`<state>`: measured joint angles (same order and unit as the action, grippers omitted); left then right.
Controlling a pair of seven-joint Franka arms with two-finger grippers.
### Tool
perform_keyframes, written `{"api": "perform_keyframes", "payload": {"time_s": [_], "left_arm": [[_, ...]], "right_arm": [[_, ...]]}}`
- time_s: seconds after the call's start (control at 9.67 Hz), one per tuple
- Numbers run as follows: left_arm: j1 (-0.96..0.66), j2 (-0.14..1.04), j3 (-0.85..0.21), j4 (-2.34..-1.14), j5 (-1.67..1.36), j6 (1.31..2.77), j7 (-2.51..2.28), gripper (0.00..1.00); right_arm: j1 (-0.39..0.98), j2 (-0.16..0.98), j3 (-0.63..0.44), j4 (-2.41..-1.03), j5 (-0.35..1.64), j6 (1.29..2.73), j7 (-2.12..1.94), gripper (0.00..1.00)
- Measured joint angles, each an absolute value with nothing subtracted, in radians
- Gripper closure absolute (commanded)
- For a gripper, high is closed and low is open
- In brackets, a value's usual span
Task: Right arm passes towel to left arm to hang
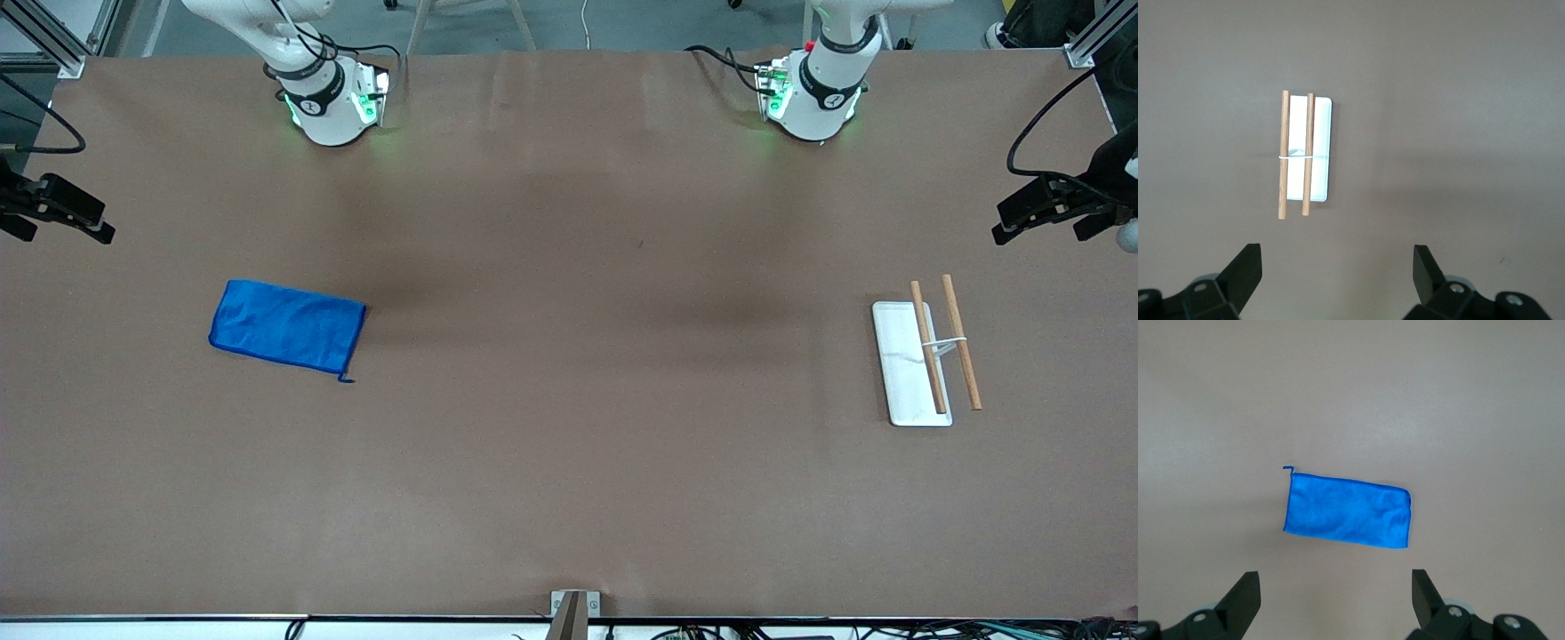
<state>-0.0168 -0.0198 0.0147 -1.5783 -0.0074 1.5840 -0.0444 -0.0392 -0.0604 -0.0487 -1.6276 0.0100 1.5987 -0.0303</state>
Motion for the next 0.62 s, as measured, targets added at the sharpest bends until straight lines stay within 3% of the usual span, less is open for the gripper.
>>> {"api": "perform_keyframes", "payload": {"time_s": [0.62], "left_arm": [[-0.018, -0.019, 0.014, -1.578, -0.007, 1.587, -0.044, 0.00]], "right_arm": [[-0.039, -0.060, -0.034, -1.634, 0.001, 1.589, -0.032, 0.00]]}}
